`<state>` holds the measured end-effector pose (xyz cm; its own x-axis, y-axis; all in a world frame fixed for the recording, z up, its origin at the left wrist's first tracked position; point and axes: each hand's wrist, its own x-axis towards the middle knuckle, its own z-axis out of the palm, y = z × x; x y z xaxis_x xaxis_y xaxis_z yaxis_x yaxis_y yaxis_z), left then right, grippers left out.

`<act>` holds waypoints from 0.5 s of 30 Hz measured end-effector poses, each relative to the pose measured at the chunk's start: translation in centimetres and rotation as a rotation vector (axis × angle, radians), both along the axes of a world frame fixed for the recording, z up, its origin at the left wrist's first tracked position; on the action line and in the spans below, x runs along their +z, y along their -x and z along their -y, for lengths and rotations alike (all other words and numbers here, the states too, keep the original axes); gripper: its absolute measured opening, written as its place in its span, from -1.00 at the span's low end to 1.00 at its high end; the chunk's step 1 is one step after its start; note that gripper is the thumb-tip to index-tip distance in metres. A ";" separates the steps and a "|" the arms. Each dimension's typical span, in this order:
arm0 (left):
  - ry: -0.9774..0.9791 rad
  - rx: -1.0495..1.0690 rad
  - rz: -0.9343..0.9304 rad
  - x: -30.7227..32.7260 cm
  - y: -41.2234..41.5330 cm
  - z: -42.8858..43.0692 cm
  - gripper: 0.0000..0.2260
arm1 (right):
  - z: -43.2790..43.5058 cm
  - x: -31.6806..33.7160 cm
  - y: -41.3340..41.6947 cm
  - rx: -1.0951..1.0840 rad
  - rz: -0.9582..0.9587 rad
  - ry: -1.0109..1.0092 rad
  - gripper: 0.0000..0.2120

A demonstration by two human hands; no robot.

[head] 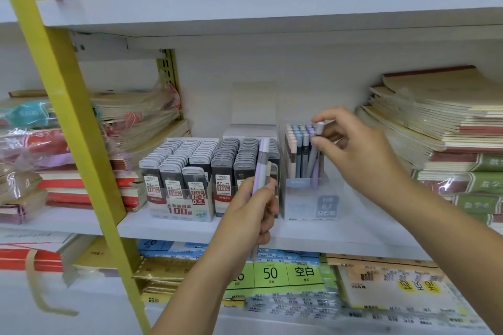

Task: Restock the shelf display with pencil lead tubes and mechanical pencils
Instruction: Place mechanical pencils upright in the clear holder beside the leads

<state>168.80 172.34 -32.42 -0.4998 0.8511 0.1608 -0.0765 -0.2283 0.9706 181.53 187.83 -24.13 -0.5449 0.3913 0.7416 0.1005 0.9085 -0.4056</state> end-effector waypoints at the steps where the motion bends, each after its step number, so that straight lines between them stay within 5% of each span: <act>1: -0.002 -0.005 -0.003 0.0 0.0 0.0 -0.81 | 0.1 -0.3 0.1 -0.013 0.036 -0.028 -0.76; 15: -0.018 0.045 -0.111 -0.3 -0.4 0.5 -0.81 | 0.4 -1.1 0.7 -0.012 0.040 0.002 -0.72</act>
